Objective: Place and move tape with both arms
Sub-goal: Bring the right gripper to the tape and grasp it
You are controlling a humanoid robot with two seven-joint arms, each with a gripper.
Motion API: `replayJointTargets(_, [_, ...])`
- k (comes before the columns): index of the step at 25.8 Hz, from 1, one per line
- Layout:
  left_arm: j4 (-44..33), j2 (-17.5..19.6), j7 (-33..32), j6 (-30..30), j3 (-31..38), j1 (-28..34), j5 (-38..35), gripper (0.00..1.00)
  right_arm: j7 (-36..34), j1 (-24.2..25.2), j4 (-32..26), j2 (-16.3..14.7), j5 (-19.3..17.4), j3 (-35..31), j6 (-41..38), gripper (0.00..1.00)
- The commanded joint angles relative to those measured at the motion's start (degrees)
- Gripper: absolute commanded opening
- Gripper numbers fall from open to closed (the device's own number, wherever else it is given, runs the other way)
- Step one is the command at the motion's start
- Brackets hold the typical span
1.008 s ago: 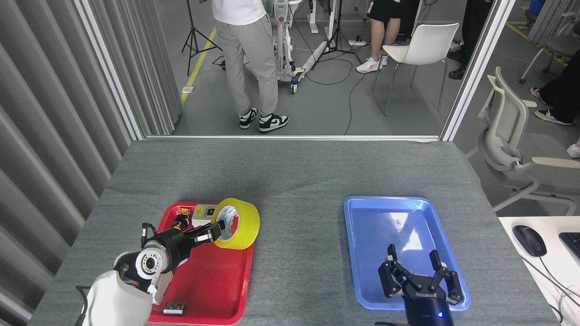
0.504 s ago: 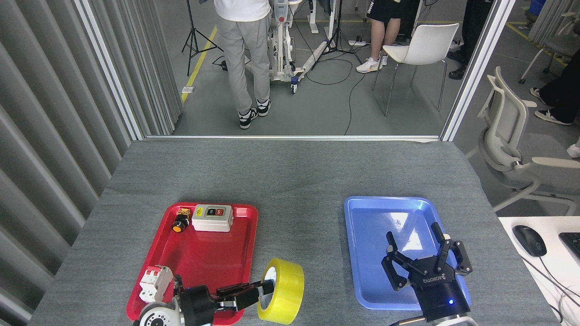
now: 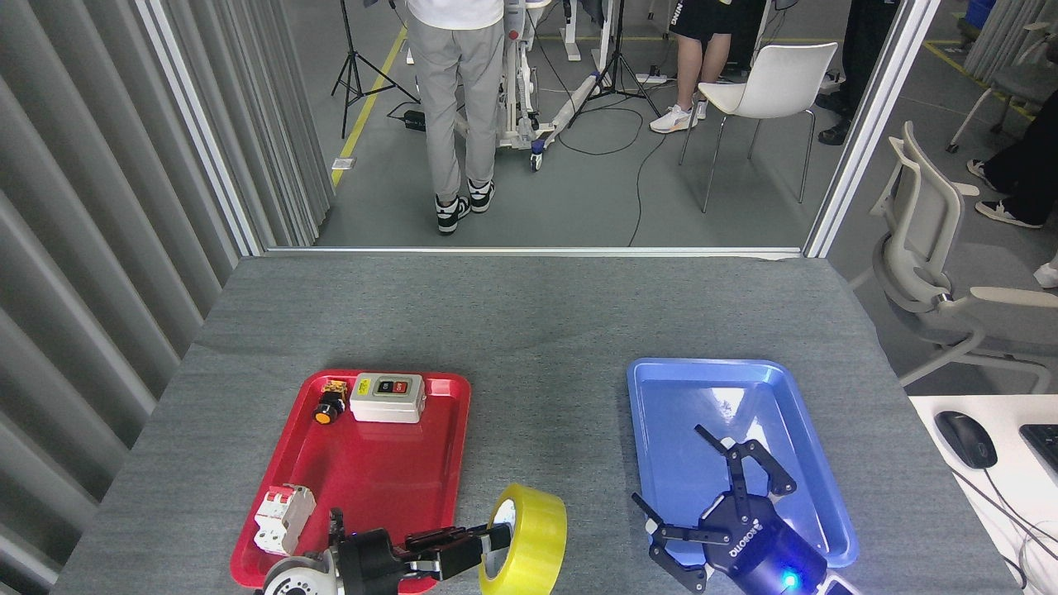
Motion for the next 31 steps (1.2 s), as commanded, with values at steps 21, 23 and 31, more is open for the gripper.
replayJointTargets(21, [-0.13,0.24,0.05,-0.07,1.45,0.01,0.05,0.00,-3.62,-14.87,12.79,5.49,5.51,23.00,7.52,0.89])
replayJointTargets(23, [-0.13,0.15,0.05,-0.07,1.45,0.01,0.05,0.00,-3.62,-15.66,12.96,5.84,5.34,23.00,7.97,0.90])
replayJointTargets(31, [-0.04,0.33,0.05,-0.07,1.89,-0.17,0.05,0.00,-3.62,-16.19,13.58,8.04,5.42,23.17,8.05,0.89])
